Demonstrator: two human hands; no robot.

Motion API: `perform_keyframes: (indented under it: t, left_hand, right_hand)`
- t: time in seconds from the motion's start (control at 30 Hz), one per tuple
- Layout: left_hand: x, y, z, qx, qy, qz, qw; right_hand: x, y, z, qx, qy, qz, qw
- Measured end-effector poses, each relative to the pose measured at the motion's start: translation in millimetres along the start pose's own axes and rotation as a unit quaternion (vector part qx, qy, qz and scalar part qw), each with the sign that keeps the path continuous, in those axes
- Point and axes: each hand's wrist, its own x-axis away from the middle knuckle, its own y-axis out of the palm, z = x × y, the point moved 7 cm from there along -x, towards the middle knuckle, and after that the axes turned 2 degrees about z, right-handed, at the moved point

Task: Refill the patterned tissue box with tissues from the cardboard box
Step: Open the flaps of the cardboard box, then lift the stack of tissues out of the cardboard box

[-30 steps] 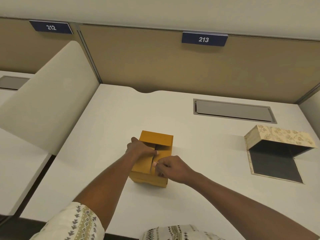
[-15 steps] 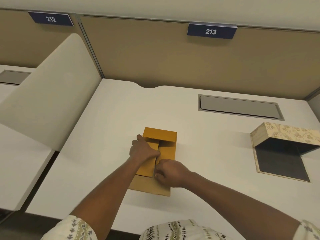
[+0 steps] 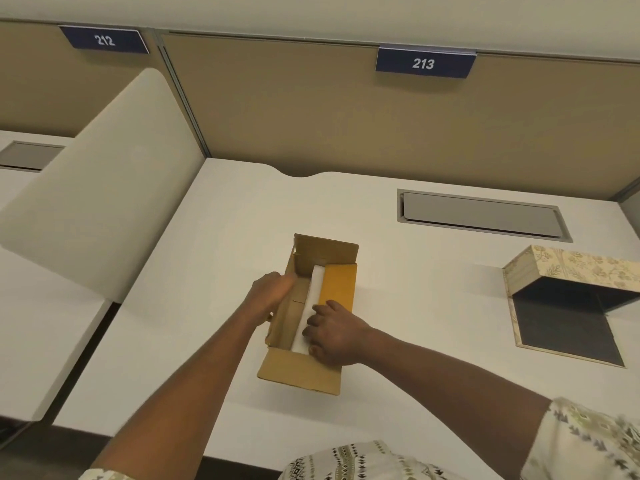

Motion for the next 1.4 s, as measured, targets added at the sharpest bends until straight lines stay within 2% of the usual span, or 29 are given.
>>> perform_keyframes:
  t: [0.13,0.37,0.5,0.7,0.97,1.13,1.4]
  left_hand:
    - [1,-17,-2,0.010,0.028,0.054,0.998]
    - [-2,-31,-12,-0.030,0.058,0.118,0.991]
    - [-3,-36,-19,-0.011,0.048,0.136,0.989]
    - [-6,-44,-28,0.007,0.079,0.181,0.980]
    - [-15,-50,-56,-0.022,0.073,0.250,0.965]
    - [-25,-33,-71,-0.064,0.046,0.206,0.975]
    - [-37,-17,-71,-0.080,0.017,0.161,0.983]
  right_hand:
    - [-6,-15,-1,0.032,-0.019,0.022,0.999]
    - [5,-52,4,0.001,-0.035,0.141,0.989]
    - [29,-67,23,-0.025,0.003,0.177,0.984]
    - [78,-60,66,-0.111,0.124,0.246,0.955]
    - [91,-7,87,-0.176,0.231,0.173,0.941]
    - [86,17,83,-0.253,0.270,0.125,0.921]
    - [81,23,79,-0.299,0.290,0.111,0.902]
